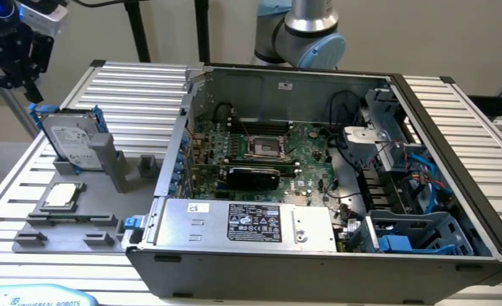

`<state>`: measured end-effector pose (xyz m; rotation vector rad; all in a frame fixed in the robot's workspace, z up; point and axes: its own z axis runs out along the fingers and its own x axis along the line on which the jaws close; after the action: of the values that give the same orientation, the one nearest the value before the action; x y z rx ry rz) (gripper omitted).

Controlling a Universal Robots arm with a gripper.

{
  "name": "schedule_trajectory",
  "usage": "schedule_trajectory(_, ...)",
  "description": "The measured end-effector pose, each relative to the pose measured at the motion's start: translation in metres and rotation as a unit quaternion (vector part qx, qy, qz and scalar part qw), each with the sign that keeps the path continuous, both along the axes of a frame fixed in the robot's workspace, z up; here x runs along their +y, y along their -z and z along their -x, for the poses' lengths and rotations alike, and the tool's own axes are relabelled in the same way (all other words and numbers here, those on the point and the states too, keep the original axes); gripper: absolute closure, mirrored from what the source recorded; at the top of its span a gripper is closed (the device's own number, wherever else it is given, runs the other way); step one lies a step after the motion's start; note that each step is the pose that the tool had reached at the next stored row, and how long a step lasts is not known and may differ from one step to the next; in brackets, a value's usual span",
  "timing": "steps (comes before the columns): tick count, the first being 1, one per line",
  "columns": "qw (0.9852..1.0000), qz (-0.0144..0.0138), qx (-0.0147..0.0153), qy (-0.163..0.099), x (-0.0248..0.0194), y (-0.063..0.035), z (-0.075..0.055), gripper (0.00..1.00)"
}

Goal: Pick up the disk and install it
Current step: 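Pick up the disk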

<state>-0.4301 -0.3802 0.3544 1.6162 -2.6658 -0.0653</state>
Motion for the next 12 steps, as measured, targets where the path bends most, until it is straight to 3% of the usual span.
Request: schedule_trajectory(12, 0.9984, -0.0003, 0.0000, -0.056, 0.0001, 0.0005, -0.0069, 0.89)
